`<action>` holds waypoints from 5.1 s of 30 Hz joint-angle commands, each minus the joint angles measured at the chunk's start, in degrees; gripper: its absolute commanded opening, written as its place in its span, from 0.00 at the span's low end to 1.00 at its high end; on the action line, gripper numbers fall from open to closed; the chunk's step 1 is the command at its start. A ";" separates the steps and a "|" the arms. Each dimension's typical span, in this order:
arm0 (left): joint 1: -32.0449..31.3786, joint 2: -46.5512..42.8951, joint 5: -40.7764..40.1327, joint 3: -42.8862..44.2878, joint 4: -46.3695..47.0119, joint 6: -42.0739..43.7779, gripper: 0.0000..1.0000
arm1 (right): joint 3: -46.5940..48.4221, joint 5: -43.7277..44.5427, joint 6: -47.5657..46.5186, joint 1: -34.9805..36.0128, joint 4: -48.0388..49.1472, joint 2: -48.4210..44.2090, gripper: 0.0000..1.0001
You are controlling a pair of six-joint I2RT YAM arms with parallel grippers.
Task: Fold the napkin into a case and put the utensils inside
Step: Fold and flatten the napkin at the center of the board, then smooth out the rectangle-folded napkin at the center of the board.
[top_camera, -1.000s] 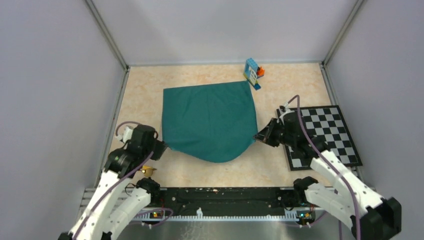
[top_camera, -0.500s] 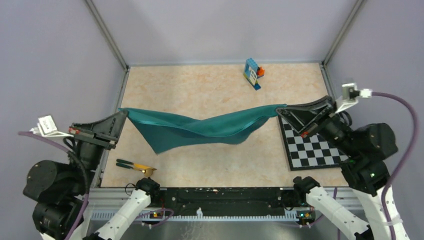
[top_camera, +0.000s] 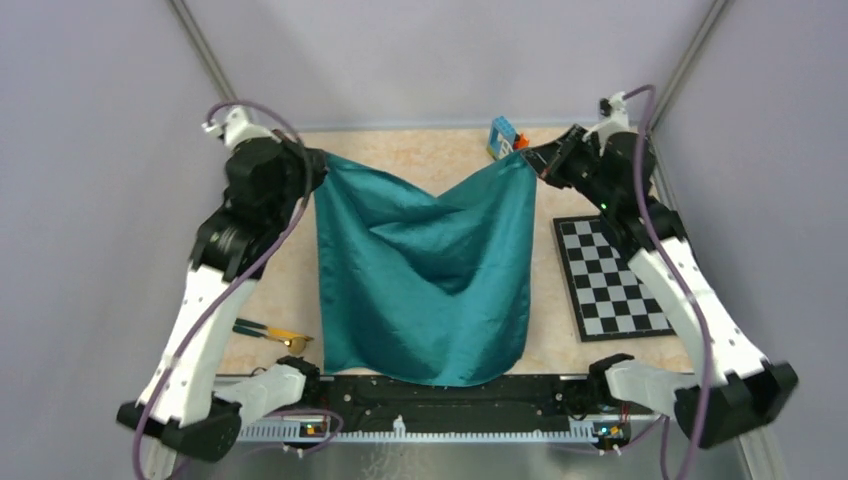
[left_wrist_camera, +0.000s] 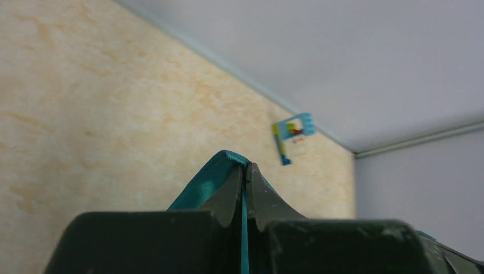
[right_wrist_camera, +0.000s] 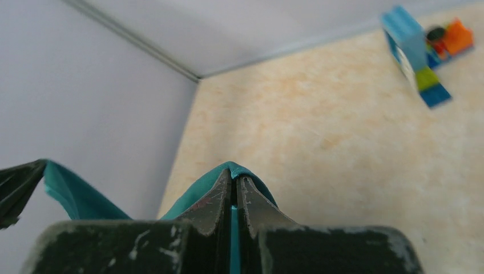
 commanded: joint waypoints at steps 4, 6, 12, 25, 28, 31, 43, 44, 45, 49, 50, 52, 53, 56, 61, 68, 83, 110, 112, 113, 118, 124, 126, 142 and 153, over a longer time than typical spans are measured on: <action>17.55 13.55 14.14 -11.07 14.72 2.88 0.00 | -0.29 0.64 1.97 -6.10 5.69 16.82 0.00; 20.50 18.84 18.94 -14.12 19.77 2.74 0.00 | 0.60 0.66 1.01 -6.56 8.46 22.37 0.00; 26.69 37.99 35.18 -11.28 25.48 4.42 0.00 | 6.00 -4.76 -1.47 -7.18 12.38 38.32 0.00; 28.22 36.19 44.50 -19.73 20.78 11.20 0.00 | 2.89 -13.46 -4.53 -7.27 6.10 41.78 0.00; 28.26 30.38 43.63 -26.04 15.23 13.39 0.00 | -3.50 -14.27 -5.17 -7.20 3.90 36.51 0.00; 28.27 24.80 39.25 -32.06 9.45 14.90 0.00 | -11.15 -16.70 -5.99 -7.20 3.07 31.32 0.00; 28.27 14.97 29.78 -45.74 -5.84 2.16 0.00 | -29.09 -19.30 -8.39 -7.10 -4.42 16.08 0.00; 28.24 15.01 30.20 -46.45 -6.41 1.59 0.00 | -29.85 -19.23 -8.59 -7.11 -4.91 15.31 0.00; 28.25 15.00 30.86 -47.30 -6.74 1.32 0.00 | -30.58 -19.18 -8.77 -7.11 -5.30 14.67 0.00; 28.24 13.72 31.06 -49.29 -7.16 0.64 0.00 | -32.66 -18.82 -9.60 -7.10 -7.01 13.19 0.00; 28.21 13.08 31.17 -49.74 -7.18 0.34 0.00 | -32.92 -18.78 -9.76 -7.11 -7.42 12.95 0.00; 28.24 12.13 32.00 -50.80 -7.34 -0.62 0.00 | -33.57 -18.93 -9.95 -7.11 -8.15 12.41 0.00; 28.27 11.61 31.93 -51.10 -7.83 -1.16 0.00 | -33.96 -19.31 -9.70 -7.11 -8.18 12.15 0.00; 28.28 10.56 31.04 -51.32 -9.17 -1.56 0.00 | -34.90 -19.51 -9.42 -7.11 -9.15 10.86 0.00; 28.24 10.34 29.47 -51.40 -11.68 -2.42 0.00 | -36.62 -18.82 -9.04 -7.11 -11.14 8.35 0.00; 28.28 10.40 29.29 -54.25 -11.24 -3.62 0.00 | -38.58 -18.47 -8.84 -7.10 -12.53 6.32 0.00; 28.23 9.46 29.32 -53.38 -13.54 -3.07 0.00 | -38.74 -18.48 -7.79 -7.10 -15.87 4.53 0.00; 27.72 12.80 28.86 -52.78 -14.87 -3.78 0.24 | -37.08 -14.45 -7.66 -7.08 -17.76 8.52 0.04; 27.73 11.21 28.48 -51.93 -16.47 -4.16 0.41 | -36.05 -13.04 -6.86 -7.11 -19.68 7.18 0.15; 27.74 10.11 28.14 -51.01 -17.53 -4.28 0.48 | -35.20 -11.82 -6.25 -7.11 -20.90 5.99 0.25; 27.73 4.43 22.09 -43.84 -21.75 -2.75 0.65 | -30.91 -5.49 -6.18 -7.11 -24.35 -2.63 0.49; 27.74 4.38 36.41 -39.17 -7.89 8.98 0.79 | -27.40 -10.62 -11.73 -7.11 -13.75 3.90 0.56; 27.75 5.91 48.59 -40.74 1.36 11.87 0.78 | -26.44 -16.53 -11.71 -7.06 -5.74 8.96 0.57; 28.22 31.52 54.02 -38.77 31.84 9.25 0.77 | -11.26 -18.93 -8.25 -7.94 10.37 43.28 0.32; 30.45 39.72 46.21 -38.32 28.96 13.54 0.83 | -10.86 -11.93 -10.62 -11.30 7.78 45.80 0.48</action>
